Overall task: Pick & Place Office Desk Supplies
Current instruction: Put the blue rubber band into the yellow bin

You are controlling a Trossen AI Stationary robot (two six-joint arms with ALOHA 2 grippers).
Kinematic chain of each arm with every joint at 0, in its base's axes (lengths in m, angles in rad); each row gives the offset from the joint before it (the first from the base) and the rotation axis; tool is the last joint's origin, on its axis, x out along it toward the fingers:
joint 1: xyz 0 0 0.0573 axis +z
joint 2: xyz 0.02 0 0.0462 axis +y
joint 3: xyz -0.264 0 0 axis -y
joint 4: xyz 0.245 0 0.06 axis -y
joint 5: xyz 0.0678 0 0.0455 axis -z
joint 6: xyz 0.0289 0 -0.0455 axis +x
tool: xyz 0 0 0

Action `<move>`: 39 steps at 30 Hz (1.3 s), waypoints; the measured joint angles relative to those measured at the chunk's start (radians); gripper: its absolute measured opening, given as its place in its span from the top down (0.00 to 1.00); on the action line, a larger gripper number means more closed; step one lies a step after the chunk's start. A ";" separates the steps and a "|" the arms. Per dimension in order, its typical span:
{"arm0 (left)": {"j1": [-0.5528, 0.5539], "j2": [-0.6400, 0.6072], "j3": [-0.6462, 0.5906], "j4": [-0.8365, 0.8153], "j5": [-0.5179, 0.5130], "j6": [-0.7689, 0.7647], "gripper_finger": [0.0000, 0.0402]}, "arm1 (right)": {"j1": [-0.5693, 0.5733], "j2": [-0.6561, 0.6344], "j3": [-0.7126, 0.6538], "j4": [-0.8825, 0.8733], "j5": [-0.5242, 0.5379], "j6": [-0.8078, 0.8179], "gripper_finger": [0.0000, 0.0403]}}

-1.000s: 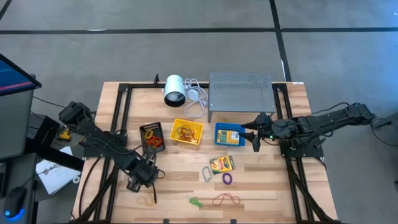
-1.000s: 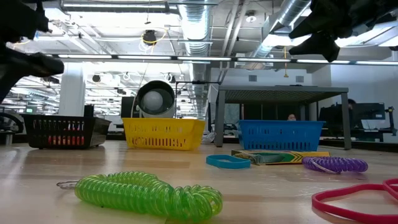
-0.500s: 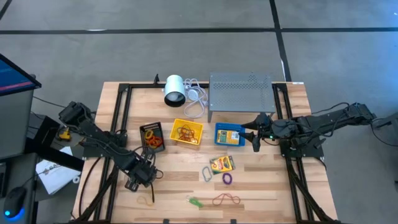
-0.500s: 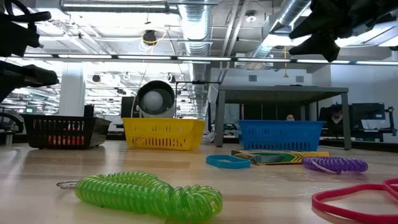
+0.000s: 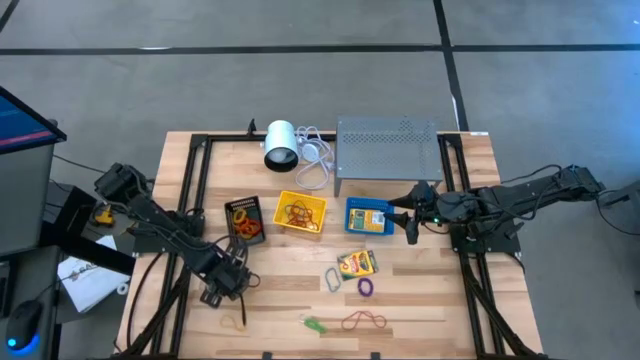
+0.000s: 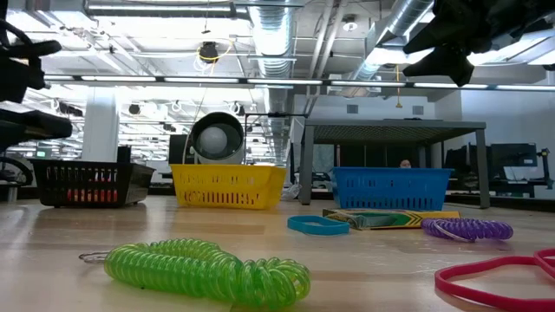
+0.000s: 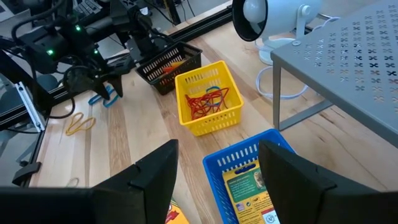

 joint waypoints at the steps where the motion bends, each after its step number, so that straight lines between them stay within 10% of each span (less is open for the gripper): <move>1: 0.000 0.000 -0.007 0.006 -0.004 0.000 0.56 | 0.000 0.000 0.000 0.000 0.000 0.000 0.46; 22: 0.001 -0.003 -0.053 0.065 0.042 -0.001 0.98 | 0.000 0.000 0.000 0.001 0.000 0.000 0.46; 39: 0.002 -0.211 -0.052 0.183 -0.102 -0.159 1.00 | 0.000 0.000 0.000 0.020 0.000 0.000 0.46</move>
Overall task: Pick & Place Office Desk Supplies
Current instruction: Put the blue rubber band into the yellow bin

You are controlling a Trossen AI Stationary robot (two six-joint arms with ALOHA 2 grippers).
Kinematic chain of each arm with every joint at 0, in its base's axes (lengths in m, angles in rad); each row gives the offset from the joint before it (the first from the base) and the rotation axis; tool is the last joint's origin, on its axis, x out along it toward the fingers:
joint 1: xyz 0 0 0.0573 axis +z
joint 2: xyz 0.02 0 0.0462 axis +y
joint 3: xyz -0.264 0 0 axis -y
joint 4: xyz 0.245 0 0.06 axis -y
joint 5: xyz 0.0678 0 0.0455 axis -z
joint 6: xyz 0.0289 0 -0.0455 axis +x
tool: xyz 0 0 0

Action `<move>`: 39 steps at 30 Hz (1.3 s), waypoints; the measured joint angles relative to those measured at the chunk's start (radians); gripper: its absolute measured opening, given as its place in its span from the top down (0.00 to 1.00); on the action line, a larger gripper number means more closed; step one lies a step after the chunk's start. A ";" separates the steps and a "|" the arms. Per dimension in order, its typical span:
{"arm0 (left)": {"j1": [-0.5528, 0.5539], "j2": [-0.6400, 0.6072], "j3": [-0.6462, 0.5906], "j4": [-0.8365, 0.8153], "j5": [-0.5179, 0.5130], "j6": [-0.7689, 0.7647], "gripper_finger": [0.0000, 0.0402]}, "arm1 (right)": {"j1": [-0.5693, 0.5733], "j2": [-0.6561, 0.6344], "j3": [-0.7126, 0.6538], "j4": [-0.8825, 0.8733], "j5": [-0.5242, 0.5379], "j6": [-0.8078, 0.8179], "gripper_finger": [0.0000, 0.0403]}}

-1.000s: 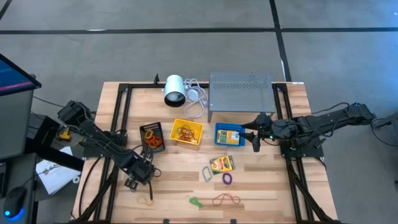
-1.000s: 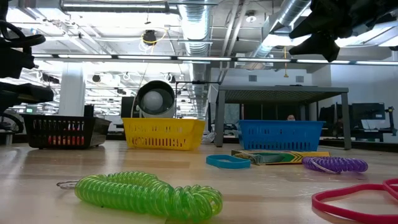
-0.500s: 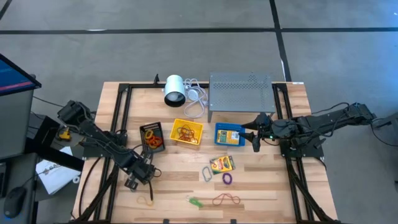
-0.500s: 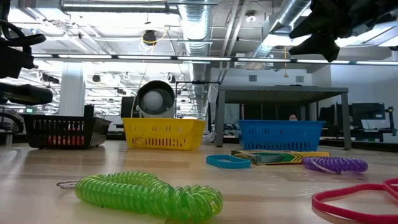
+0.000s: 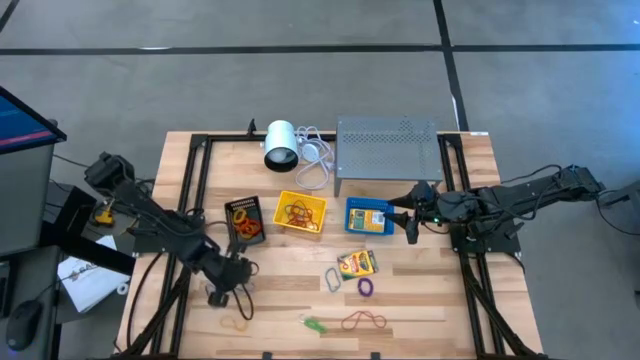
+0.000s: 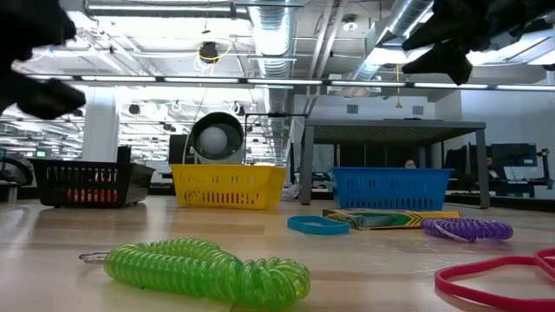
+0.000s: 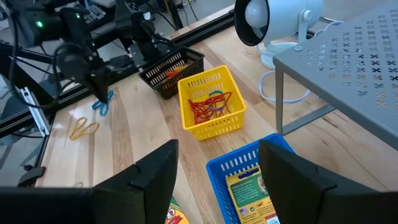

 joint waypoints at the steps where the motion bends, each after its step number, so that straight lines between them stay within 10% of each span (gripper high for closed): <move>1: 0.000 -0.017 0.000 0.004 -0.017 0.000 1.00 | 0.000 0.000 0.000 0.000 0.000 0.000 0.46; 12: 0.090 -0.158 0.000 0.152 -0.352 -0.026 1.00 | 0.000 0.000 0.000 0.005 0.000 0.000 0.46; 24: 0.336 -0.185 0.002 0.435 -0.368 0.206 1.00 | 0.000 0.000 0.000 0.004 0.000 -0.011 0.46; 31: 0.490 -0.219 0.003 0.523 -0.318 0.352 1.00 | 0.000 0.000 0.000 0.003 0.000 -0.011 0.46; 39: 0.739 -0.262 0.003 0.574 -0.013 0.381 1.00 | -0.009 0.000 0.000 0.014 0.000 -0.054 0.46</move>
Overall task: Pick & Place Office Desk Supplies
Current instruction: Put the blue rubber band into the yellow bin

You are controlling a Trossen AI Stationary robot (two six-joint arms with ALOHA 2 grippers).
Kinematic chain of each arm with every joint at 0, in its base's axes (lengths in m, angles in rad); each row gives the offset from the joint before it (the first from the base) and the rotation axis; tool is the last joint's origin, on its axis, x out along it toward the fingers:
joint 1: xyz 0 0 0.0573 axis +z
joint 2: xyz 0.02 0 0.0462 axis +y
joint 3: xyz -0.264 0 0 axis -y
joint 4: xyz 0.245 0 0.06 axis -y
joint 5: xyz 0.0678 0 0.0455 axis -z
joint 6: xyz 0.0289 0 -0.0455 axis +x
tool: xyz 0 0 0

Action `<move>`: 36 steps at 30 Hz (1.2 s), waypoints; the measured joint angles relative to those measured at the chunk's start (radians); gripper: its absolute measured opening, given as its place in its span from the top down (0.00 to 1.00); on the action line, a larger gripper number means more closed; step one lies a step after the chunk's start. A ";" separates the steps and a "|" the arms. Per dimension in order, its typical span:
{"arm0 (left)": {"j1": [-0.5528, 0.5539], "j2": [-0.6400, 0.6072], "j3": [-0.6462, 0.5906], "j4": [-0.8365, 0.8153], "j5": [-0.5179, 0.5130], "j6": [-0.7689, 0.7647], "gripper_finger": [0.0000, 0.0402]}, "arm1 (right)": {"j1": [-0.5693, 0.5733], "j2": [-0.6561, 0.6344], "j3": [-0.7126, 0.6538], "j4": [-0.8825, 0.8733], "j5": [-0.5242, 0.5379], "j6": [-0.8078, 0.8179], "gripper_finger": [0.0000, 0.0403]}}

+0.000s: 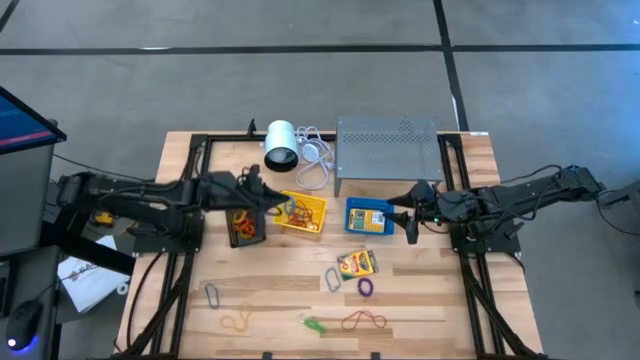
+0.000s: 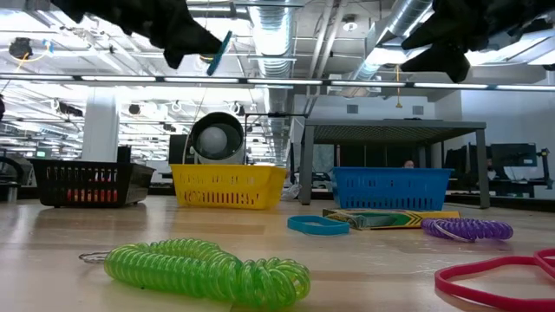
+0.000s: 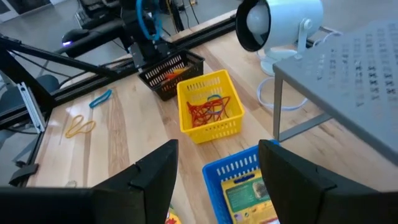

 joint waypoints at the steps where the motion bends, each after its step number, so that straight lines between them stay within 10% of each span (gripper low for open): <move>1: 0.031 0.000 0.000 0.000 0.026 0.000 1.00 | -0.002 0.000 0.000 0.008 0.000 -0.007 0.46; 13: 0.276 0.105 -0.002 0.022 0.260 0.000 1.00 | -0.069 -0.001 0.000 0.055 0.000 -0.036 0.46; 36: 0.284 0.148 -0.002 -0.057 0.316 -0.040 1.00 | -0.092 0.000 0.000 0.048 0.000 -0.036 0.46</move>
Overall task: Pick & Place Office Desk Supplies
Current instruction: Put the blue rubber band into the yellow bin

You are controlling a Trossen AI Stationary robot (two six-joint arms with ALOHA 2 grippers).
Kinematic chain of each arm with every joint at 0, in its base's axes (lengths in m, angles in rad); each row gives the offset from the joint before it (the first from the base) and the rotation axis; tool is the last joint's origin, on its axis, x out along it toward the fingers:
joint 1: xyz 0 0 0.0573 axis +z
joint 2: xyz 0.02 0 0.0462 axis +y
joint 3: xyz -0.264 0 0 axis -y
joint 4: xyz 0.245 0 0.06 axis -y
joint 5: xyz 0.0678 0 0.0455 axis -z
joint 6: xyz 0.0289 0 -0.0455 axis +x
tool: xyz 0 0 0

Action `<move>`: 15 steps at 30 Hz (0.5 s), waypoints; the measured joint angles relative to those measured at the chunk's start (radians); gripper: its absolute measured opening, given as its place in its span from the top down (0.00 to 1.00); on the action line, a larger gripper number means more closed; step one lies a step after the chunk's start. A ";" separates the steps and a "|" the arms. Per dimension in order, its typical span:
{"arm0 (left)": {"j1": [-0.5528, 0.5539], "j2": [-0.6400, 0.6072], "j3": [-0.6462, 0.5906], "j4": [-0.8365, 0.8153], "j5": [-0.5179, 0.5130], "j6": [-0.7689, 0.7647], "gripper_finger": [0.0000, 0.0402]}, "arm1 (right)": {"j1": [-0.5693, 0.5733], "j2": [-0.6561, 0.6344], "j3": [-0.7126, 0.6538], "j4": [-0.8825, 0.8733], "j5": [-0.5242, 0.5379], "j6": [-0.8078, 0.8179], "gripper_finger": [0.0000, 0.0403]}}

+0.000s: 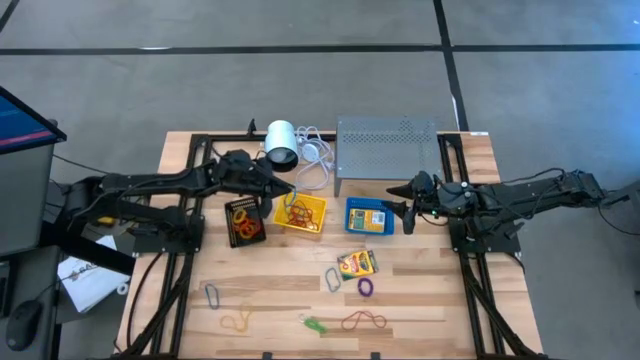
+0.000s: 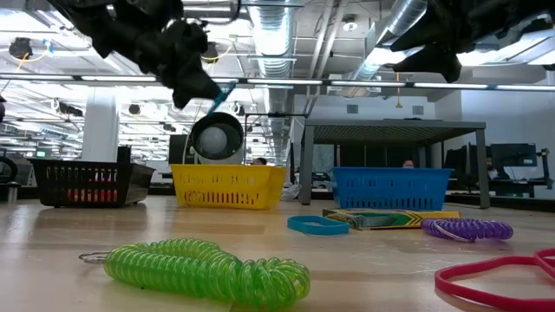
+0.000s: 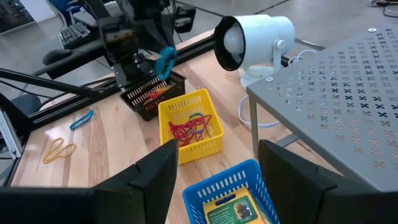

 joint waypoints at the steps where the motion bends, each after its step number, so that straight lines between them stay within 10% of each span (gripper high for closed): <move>1: 0.000 0.009 0.000 -0.005 -0.001 -0.001 1.00 | 0.000 0.000 0.000 0.000 0.000 0.000 0.46; 15: 0.000 0.188 0.000 0.006 -0.024 0.002 1.00 | 0.000 0.000 0.000 0.000 0.000 -0.001 0.46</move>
